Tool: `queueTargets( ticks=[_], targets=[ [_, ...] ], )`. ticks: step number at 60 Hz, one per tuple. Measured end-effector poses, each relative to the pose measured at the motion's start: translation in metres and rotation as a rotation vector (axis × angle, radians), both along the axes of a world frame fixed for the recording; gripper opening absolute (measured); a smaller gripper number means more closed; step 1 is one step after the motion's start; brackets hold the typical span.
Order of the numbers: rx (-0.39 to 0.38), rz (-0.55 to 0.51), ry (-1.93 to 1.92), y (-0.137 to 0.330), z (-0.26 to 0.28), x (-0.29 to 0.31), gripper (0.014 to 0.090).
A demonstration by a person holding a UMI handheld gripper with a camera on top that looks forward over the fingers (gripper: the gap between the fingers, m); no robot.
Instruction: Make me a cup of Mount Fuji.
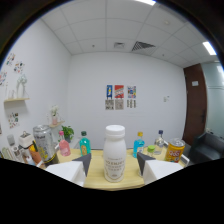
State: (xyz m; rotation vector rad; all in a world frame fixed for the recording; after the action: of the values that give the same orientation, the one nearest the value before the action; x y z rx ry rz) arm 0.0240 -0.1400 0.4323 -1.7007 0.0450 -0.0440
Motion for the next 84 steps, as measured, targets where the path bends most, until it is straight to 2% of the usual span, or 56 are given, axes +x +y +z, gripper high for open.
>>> queueTargets(
  ticks=[9,13,17,18,30,36,44,50,53,56,60,70,75,84],
  targets=[
    [-0.037,0.007,0.016,0.039,-0.033,0.002,0.0767],
    [-0.042,0.012,0.031,0.046,-0.042,-0.001,0.0669],
    [-0.017,0.001,0.034,0.049,-0.039,0.003,0.0513],
    [-0.01,-0.005,0.03,0.049,-0.038,0.004,0.0506],
    [-0.023,0.018,0.047,0.043,-0.032,0.001,0.0487],
    [0.031,0.049,0.033,0.028,0.0,-0.002,0.0483],
    [0.139,0.097,0.044,-0.007,0.05,-0.001,0.0482],
    [0.172,0.11,0.059,-0.036,0.053,0.012,0.0482],
    [0.169,0.11,0.043,-0.046,0.038,0.021,0.0482],
    [0.138,0.086,0.019,-0.053,0.006,0.034,0.0479],
    [0.049,0.07,0.039,-0.061,-0.051,0.046,0.048],
    [-0.119,0.058,0.084,-0.076,-0.192,0.067,0.0481],
    [-0.188,0.05,0.061,-0.081,-0.242,0.075,0.0479],
    [-0.261,0.051,-0.055,-0.08,-0.291,0.085,0.0479]
  ],
)
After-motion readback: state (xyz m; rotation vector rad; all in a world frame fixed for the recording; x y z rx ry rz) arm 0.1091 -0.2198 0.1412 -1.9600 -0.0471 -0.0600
